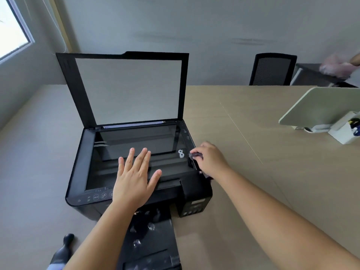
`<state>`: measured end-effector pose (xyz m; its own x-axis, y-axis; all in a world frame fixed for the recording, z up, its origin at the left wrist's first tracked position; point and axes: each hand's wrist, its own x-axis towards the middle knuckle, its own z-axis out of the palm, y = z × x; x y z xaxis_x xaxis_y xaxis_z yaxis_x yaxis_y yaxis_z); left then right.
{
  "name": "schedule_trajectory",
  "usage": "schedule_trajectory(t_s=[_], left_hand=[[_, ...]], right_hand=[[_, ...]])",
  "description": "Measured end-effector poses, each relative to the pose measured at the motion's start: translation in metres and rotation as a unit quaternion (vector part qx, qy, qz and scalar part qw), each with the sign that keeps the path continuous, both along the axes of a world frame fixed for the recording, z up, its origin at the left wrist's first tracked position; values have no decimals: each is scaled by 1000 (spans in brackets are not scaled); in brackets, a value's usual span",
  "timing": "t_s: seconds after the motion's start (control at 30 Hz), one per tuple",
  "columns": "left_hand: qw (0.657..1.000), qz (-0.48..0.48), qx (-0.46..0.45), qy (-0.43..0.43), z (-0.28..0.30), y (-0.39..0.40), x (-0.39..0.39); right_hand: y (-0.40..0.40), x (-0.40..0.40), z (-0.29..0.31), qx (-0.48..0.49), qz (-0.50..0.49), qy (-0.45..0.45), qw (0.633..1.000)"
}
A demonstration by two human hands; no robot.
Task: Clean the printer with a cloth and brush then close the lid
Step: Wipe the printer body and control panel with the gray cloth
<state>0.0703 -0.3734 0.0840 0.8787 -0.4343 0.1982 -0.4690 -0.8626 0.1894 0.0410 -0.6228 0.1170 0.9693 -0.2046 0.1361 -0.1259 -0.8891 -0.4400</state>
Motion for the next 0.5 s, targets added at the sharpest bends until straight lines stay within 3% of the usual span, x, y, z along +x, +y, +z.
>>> schedule_trajectory(t_s=[0.13, 0.33, 0.5], left_hand=[[998, 30, -9, 47, 7, -3, 10], [998, 38, -25, 41, 7, 4, 19], [999, 31, -36, 17, 4, 5, 17]], right_hand=[[-4, 24, 8, 41, -19, 37, 998], [-7, -31, 18, 18, 44, 140, 989], [-8, 24, 20, 11, 12, 121, 992]])
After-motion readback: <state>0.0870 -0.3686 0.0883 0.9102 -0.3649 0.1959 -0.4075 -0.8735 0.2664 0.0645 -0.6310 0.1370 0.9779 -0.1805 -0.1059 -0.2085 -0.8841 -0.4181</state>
